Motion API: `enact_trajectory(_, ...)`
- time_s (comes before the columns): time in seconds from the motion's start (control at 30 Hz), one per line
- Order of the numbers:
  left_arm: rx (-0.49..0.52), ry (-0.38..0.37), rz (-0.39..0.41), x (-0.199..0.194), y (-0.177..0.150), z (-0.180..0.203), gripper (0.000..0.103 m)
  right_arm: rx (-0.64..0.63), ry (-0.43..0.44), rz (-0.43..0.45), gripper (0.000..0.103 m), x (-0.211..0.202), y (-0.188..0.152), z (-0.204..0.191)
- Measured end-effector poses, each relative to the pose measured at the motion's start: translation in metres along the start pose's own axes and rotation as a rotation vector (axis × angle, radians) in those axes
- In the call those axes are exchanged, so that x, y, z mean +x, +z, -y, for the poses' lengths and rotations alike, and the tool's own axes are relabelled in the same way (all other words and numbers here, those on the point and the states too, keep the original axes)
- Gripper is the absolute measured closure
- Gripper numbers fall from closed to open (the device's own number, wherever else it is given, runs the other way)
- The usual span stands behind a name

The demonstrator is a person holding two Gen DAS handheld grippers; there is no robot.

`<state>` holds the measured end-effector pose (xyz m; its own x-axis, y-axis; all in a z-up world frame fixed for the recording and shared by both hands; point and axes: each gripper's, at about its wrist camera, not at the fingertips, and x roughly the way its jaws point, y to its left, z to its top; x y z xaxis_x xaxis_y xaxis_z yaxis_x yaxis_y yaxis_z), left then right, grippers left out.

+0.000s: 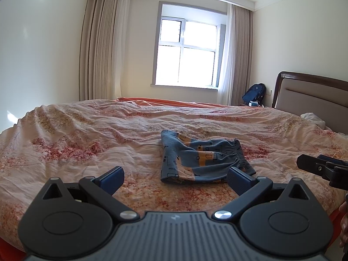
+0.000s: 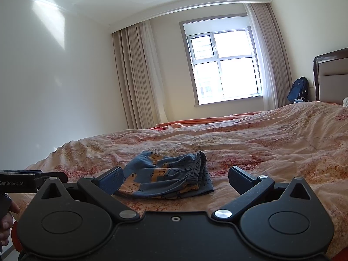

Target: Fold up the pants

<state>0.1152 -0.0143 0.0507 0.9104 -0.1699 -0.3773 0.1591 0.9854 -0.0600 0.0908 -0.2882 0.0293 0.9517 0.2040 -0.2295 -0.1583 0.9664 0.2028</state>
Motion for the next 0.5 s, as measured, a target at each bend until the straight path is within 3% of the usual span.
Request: enact_trajectory(0.5,0.014,0.022,-0.019,0.0049,-0.0055,0.0038,0.000,-0.001,0.002,-0.019,0.000,0.0070,-0.0036,0.0016)
